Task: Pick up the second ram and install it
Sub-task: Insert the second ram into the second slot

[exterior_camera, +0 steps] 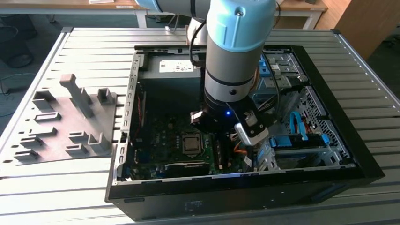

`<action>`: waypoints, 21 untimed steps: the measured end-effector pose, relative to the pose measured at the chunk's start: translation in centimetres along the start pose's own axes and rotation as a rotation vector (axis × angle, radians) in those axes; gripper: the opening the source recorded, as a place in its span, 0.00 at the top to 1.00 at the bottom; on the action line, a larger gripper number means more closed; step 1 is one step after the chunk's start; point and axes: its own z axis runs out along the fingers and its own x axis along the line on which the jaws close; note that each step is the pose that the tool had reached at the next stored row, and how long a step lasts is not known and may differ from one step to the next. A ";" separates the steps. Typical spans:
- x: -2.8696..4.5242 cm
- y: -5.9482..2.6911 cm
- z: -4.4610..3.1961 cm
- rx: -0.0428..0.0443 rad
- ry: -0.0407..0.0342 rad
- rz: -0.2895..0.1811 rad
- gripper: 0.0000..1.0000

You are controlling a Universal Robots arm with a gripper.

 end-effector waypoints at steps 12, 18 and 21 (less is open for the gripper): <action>0.10 0.05 0.24 -0.0004 0.0008 -0.018 0.86; 0.10 0.05 0.34 -0.0005 0.0009 -0.021 0.86; 0.10 0.06 0.36 -0.0008 0.0013 -0.030 0.86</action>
